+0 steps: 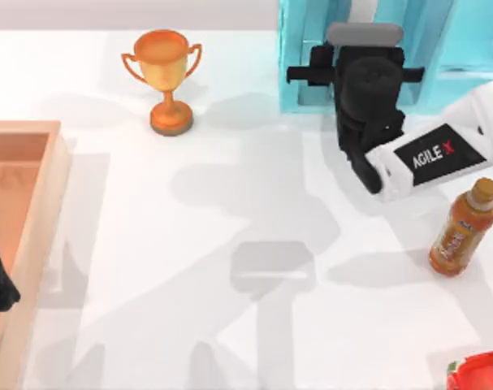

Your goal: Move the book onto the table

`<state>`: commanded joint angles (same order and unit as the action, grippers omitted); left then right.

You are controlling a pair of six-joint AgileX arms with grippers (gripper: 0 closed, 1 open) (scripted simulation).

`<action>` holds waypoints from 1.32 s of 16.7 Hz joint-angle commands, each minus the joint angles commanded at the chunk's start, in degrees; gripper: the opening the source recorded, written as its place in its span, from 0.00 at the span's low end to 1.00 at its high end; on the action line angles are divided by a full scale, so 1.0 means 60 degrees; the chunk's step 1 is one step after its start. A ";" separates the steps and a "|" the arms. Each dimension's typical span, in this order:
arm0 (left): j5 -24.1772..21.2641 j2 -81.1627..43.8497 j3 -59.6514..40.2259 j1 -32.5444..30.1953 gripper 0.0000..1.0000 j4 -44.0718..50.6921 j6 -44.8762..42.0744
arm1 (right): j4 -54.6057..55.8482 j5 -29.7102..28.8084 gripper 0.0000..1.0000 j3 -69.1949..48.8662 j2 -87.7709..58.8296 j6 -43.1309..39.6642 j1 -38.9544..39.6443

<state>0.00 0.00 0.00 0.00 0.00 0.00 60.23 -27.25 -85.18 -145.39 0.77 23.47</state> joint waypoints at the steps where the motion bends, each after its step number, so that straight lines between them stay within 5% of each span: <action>1: 0.0000 0.0000 0.0000 0.0000 1.00 0.0000 0.0000 | 0.0000 0.0000 0.25 0.0000 0.0000 0.0000 0.0000; 5: 0.0000 0.0000 0.0000 0.0000 1.00 0.0000 0.0000 | 0.0000 0.0000 0.00 0.0000 0.0000 0.0000 0.0000; 15: 0.0000 0.0000 0.0000 0.0000 1.00 0.0000 0.0000 | -0.0045 -0.0025 0.00 0.0071 0.0092 0.0014 0.0029; 22: 0.0000 0.0000 0.0000 0.0000 1.00 0.0000 0.0000 | -0.1044 -0.0521 0.00 0.1450 0.2328 0.0016 0.0621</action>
<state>0.00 0.00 0.00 0.00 0.00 0.00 53.97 -30.38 -76.48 -131.42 0.86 27.20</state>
